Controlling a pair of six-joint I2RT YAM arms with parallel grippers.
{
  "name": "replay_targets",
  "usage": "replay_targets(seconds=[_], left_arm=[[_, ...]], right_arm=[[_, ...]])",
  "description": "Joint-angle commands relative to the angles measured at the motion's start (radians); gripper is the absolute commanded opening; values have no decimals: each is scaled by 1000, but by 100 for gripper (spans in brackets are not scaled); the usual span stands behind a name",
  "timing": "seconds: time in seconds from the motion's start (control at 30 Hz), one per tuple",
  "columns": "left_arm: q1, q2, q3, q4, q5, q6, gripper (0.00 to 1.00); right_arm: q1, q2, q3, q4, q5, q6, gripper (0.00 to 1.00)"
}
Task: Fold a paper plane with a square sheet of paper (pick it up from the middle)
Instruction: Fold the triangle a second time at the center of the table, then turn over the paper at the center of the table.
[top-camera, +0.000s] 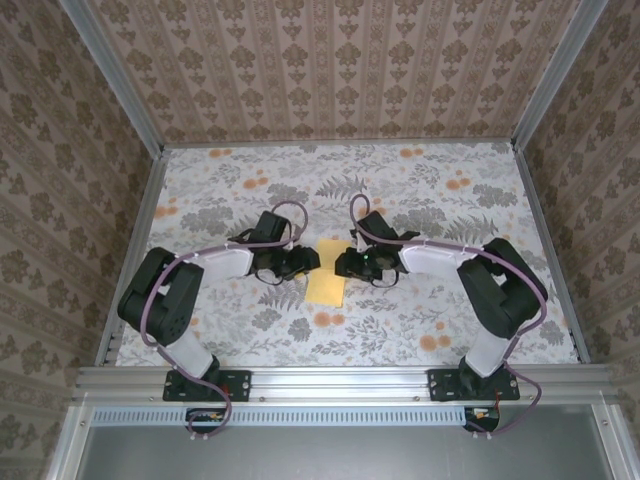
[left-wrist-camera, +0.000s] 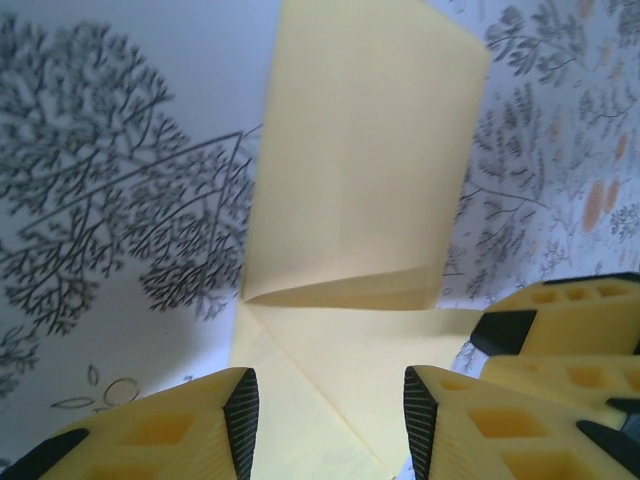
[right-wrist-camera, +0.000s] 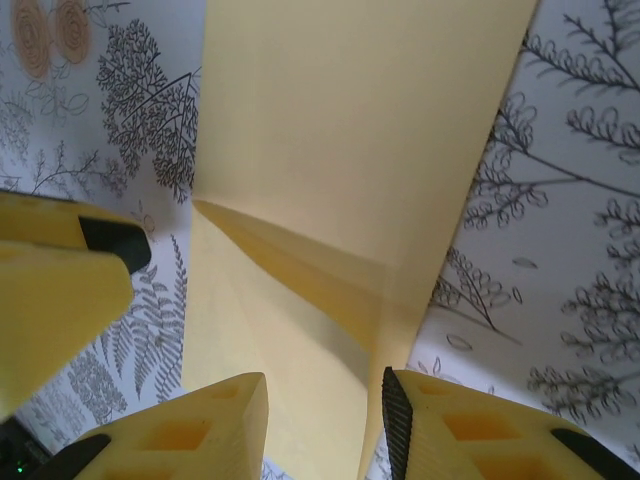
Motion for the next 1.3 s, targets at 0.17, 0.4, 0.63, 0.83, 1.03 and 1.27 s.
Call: replay_targets(seconds=[0.17, 0.4, 0.63, 0.83, 1.03, 1.27], left_arm=[[5, -4, -39, 86, 63, -57, 46], [3, 18, -43, 122, 93, -66, 45], [2, 51, -31, 149, 124, -66, 44], [-9, 77, -9, 165, 161, -57, 43], [-17, 106, 14, 171, 174, -49, 38], [-21, 128, 32, 179, 178, -44, 26]], right_arm=[[-18, 79, 40, 52, -61, -31, 25], [-34, 59, -8, 92, -40, 0, 10], [-43, 38, -37, 109, -29, 23, 10], [-44, 39, -45, 112, -32, 25, 10], [-45, 40, -49, 114, -35, 26, 10], [-50, -17, -41, 98, -49, 29, 23]])
